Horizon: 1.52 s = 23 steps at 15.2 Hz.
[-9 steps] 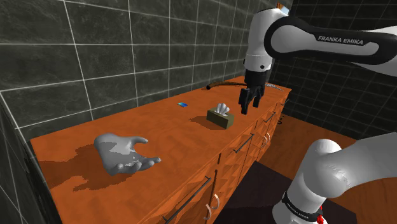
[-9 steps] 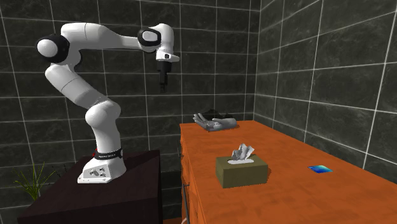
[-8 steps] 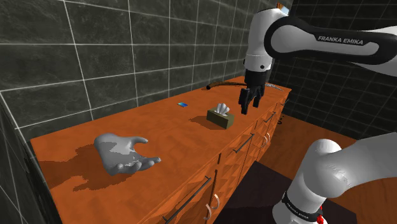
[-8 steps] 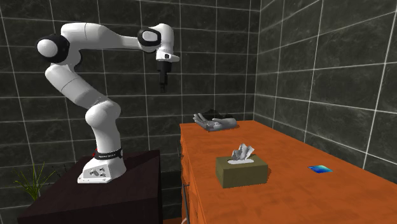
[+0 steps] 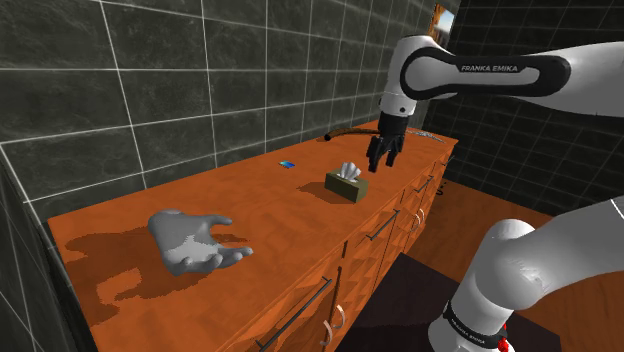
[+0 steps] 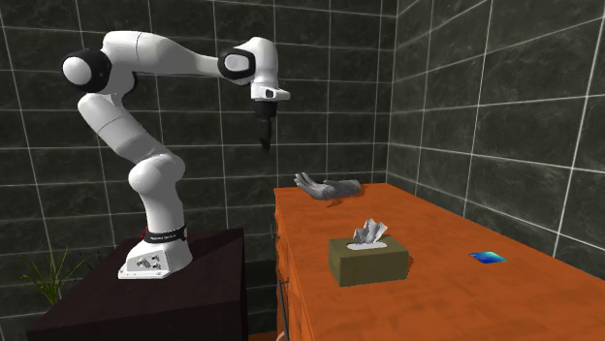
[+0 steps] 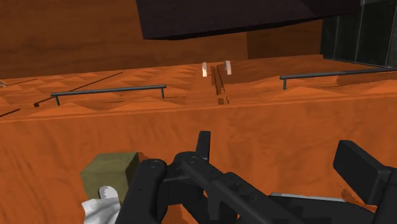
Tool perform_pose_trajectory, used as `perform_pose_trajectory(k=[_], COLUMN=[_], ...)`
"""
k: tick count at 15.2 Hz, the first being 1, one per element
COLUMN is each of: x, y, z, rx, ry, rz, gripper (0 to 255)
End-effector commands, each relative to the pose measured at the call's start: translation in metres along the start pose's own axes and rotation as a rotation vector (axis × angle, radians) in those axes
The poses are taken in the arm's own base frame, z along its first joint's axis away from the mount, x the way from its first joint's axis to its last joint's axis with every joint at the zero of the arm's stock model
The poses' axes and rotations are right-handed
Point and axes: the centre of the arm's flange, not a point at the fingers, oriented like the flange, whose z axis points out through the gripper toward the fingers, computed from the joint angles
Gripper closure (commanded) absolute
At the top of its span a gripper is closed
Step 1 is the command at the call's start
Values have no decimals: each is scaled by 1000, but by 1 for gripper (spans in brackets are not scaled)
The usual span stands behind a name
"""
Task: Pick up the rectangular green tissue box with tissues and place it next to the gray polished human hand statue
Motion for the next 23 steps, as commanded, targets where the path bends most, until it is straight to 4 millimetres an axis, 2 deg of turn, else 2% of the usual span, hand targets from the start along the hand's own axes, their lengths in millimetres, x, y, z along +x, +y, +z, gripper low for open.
perform_pose_trajectory(k=[1,23], x=[12,181], y=[21,247], z=[9,116], rx=[27,328], ry=[24,252], rz=[7,87], gripper=[0,0])
